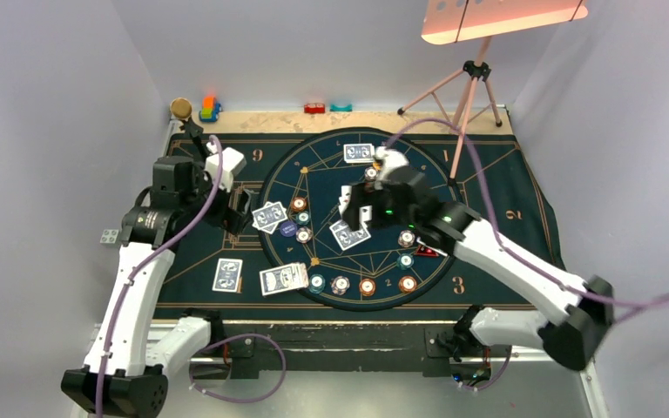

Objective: Distribute texas hold em gaming equipment

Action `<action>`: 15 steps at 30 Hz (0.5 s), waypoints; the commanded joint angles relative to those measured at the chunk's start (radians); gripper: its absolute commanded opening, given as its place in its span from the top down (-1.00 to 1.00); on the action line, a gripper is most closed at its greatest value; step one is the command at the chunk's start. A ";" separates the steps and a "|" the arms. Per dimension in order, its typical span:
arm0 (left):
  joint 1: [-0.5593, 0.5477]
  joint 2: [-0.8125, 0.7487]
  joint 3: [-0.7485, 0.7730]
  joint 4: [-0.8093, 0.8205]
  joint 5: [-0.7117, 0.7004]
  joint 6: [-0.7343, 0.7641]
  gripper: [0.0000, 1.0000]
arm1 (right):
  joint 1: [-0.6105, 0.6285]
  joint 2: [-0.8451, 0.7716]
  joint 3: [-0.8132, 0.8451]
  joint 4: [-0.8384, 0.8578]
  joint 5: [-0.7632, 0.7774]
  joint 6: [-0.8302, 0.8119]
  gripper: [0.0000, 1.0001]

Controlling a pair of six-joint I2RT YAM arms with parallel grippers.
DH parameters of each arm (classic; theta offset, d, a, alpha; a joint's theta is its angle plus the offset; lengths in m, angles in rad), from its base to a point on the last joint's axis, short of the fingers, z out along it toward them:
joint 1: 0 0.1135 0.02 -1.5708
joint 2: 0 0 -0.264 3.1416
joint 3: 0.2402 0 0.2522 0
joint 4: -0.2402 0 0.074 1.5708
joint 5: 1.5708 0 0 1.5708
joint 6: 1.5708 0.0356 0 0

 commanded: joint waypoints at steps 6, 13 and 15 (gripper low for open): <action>0.118 -0.007 -0.206 0.399 -0.115 -0.113 -0.99 | -0.263 -0.423 -0.430 0.435 0.771 -0.282 -0.82; 0.134 -0.008 -0.464 0.805 -0.108 -0.133 -0.99 | -0.407 -0.514 -0.818 1.187 0.961 -0.538 -0.97; 0.136 -0.004 -0.525 0.907 -0.078 -0.124 -0.99 | -0.463 -0.450 -0.838 1.282 0.926 -0.579 -0.97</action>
